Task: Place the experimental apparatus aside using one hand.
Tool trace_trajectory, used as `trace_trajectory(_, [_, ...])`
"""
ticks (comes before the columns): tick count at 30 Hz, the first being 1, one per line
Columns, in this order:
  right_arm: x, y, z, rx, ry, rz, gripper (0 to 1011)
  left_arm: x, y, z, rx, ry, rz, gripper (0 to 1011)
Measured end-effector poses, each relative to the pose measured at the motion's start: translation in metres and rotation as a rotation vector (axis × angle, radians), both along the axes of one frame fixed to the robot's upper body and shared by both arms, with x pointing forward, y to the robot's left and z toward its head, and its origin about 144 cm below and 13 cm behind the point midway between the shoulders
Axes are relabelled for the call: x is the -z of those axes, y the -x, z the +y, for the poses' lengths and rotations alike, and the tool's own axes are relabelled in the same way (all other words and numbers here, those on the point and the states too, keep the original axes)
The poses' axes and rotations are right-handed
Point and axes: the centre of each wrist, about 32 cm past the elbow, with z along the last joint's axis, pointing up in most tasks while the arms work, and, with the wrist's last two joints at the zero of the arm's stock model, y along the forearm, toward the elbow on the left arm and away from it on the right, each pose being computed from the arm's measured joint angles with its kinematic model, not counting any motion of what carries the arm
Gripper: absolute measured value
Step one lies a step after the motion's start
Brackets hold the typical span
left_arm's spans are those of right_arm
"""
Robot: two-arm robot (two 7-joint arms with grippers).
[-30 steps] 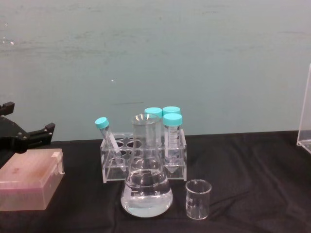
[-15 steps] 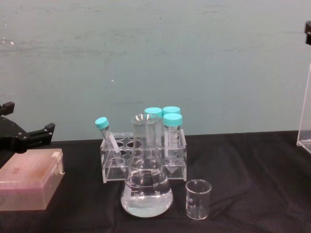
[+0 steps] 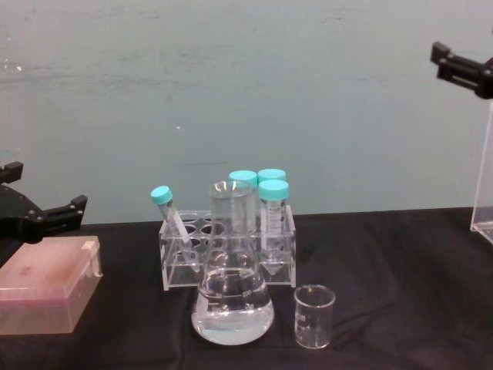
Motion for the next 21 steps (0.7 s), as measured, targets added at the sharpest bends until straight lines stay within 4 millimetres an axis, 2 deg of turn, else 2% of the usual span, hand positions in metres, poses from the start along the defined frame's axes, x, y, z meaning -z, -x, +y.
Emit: trace_trajectory(21, [0.012,-0.005,0.002,-0.234,-0.005,0.148,1003,0.000,0.000,0.000,0.000,0.000,0.000,1000])
